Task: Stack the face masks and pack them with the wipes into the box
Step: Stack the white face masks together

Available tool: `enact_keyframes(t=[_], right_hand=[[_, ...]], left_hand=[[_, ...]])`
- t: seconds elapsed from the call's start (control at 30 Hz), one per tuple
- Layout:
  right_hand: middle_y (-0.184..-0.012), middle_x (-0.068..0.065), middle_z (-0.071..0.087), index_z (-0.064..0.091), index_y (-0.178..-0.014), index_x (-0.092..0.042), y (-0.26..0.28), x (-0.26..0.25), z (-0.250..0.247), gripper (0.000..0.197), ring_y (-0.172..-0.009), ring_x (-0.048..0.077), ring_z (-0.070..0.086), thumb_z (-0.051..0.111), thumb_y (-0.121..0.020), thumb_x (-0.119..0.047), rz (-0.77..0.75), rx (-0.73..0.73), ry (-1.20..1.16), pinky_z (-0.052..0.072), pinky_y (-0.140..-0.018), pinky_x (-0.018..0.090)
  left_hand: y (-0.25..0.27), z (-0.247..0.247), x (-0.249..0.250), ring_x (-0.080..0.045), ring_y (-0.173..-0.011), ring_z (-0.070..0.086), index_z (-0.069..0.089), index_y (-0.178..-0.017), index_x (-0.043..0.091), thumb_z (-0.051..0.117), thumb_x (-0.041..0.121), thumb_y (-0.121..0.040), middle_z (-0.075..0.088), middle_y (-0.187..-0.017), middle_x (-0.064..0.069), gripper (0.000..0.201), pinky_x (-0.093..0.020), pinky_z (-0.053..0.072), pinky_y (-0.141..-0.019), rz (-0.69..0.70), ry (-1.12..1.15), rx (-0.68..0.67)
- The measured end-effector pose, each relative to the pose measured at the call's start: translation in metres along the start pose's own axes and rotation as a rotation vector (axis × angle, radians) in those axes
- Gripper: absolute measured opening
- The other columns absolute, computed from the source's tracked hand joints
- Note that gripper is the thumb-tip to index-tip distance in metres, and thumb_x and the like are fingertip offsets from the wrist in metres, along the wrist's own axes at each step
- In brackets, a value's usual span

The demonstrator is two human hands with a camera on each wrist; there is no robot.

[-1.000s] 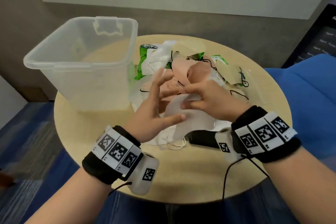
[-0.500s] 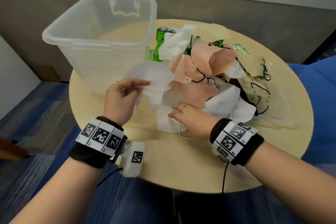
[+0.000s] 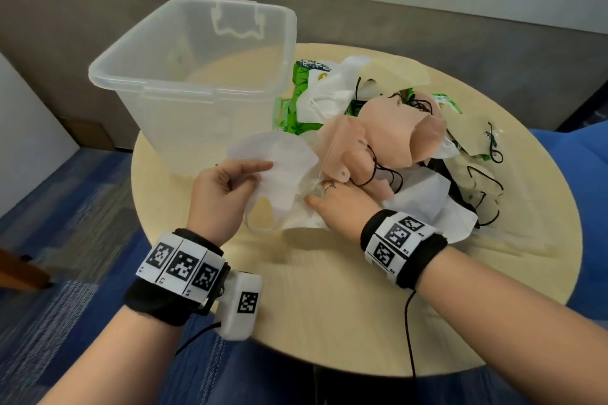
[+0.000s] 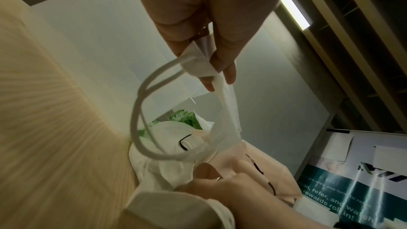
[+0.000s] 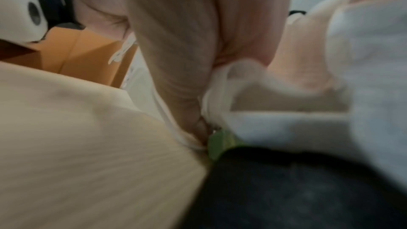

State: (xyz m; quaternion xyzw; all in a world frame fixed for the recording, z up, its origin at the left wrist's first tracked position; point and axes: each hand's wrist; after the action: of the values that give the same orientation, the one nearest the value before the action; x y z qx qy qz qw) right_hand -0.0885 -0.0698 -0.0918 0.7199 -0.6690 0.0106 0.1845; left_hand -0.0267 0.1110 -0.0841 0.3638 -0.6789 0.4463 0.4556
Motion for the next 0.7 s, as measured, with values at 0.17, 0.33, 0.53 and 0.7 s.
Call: enact_keyframes(t=[0.17, 0.33, 0.53, 0.7], right_hand=[[-0.082, 0.004, 0.054, 0.063, -0.087, -0.007, 0.004, 0.016, -0.014, 0.017, -0.088, 0.022, 0.053, 0.048, -0.087, 0.001, 0.138, 0.072, -0.464, 0.034, -0.071, 0.029], [-0.085, 0.008, 0.065, 0.064, -0.09, 0.002, 0.033, 0.051, -0.047, 0.01, -0.078, 0.019, 0.062, 0.066, -0.08, 0.001, 0.285, 0.459, -1.082, 0.051, -0.073, 0.036], [-0.091, 0.012, 0.072, 0.064, -0.099, 0.008, 0.072, 0.073, -0.082, 0.037, -0.087, 0.022, 0.069, 0.069, -0.063, 0.012, 0.231, 0.687, -1.913, 0.054, -0.078, 0.033], [-0.104, 0.024, 0.066, 0.064, -0.1, 0.013, 0.087, 0.075, -0.093, 0.056, -0.096, 0.031, 0.066, 0.074, -0.049, -0.007, 0.123, 0.619, -2.141, 0.054, -0.085, 0.034]], left_hand=[[0.0, -0.005, 0.002, 0.003, -0.076, 0.06, 0.069, -0.082, 0.03, 0.053, -0.011, -0.084, 0.069, -0.071, 0.02, 0.044, -0.006, 0.045, -0.073, 0.003, 0.012, 0.007], [-0.003, -0.007, 0.006, -0.014, -0.074, 0.054, 0.069, -0.083, 0.032, 0.053, -0.01, -0.084, 0.067, -0.075, -0.009, 0.045, -0.008, 0.043, -0.069, 0.02, 0.029, 0.03], [-0.008, 0.007, 0.015, 0.0, -0.066, 0.057, 0.069, -0.086, 0.033, 0.055, -0.003, -0.086, 0.069, -0.068, 0.019, 0.039, -0.014, 0.046, -0.069, -0.019, -0.005, 0.028], [-0.01, 0.032, 0.033, 0.009, -0.067, 0.056, 0.069, -0.099, 0.022, 0.058, 0.011, -0.09, 0.065, -0.08, 0.009, 0.019, -0.001, 0.04, -0.062, 0.006, -0.037, -0.033]])
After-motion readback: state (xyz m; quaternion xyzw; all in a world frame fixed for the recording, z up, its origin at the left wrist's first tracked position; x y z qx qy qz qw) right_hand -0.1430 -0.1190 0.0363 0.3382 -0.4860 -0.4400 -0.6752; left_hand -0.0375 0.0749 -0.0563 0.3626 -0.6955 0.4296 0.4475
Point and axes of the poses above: each hand's wrist, its own y-axis away from the middle knuckle, its own z-axis out of the palm, x = y × z
